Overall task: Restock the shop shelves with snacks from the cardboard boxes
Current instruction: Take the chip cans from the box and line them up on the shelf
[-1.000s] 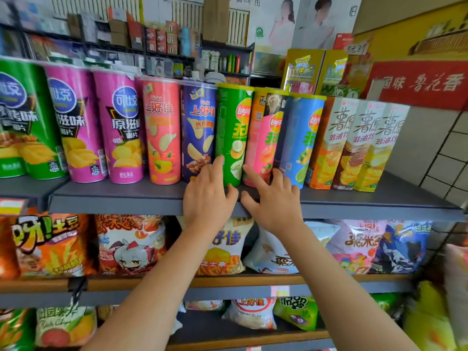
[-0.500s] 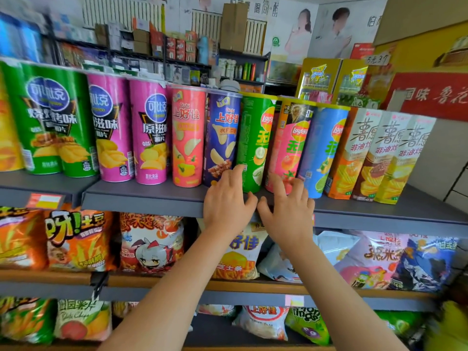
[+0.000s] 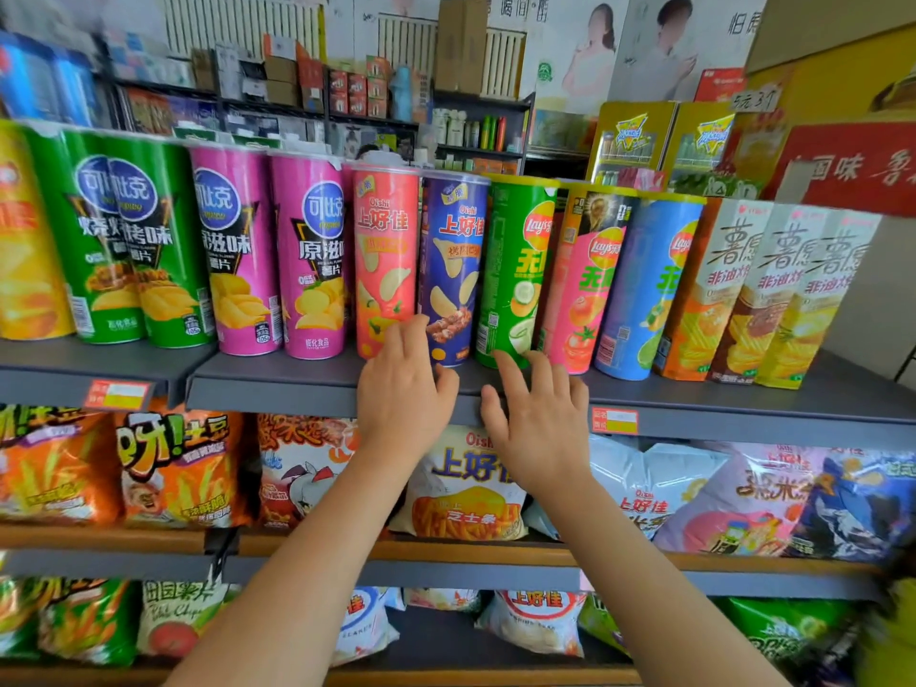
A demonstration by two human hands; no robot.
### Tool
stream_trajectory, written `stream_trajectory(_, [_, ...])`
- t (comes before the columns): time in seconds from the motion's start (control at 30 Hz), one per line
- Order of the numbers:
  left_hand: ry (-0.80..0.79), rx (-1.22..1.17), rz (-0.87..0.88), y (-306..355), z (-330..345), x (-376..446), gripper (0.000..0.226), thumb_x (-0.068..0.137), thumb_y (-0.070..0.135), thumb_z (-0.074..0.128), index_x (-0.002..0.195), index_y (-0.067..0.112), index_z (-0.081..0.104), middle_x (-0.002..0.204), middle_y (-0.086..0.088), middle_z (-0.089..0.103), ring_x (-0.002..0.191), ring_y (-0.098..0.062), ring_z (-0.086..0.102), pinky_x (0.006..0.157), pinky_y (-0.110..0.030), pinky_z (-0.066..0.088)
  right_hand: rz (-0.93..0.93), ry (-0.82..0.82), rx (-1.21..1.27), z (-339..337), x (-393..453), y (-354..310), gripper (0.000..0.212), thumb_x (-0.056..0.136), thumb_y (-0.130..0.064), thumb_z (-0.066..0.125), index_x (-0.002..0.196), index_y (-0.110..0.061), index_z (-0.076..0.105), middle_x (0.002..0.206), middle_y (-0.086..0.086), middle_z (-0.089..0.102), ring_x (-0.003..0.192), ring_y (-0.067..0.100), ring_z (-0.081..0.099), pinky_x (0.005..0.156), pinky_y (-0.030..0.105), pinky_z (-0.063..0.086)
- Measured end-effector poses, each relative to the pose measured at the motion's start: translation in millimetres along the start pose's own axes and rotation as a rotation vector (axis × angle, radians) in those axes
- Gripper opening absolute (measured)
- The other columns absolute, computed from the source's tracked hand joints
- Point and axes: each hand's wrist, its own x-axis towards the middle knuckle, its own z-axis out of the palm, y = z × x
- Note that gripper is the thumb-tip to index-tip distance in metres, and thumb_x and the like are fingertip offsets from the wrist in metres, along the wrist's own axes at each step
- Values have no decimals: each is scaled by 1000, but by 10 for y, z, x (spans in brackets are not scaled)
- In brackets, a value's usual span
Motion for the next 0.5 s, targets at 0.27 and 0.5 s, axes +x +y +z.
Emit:
stream_trajectory(0.27, [-1, -12, 31, -8, -14, -35, 59, 80, 31, 40, 130, 2, 53, 110, -16, 65, 90, -36, 65, 70, -43, 55, 49, -23, 13, -32, 9, -50, 52, 97, -48, 34, 140, -26, 56, 121, 17, 59, 100, 35, 56, 81, 44, 42])
stream_trajectory(0.5, [-13, 3, 28, -9, -20, -27, 58, 79, 32, 41, 128, 3, 54, 106, -16, 65, 87, -36, 65, 68, -42, 54, 91, -185, -54, -96, 234, -130, 62, 91, -61, 23, 143, -40, 49, 129, 20, 55, 108, 37, 53, 84, 46, 42])
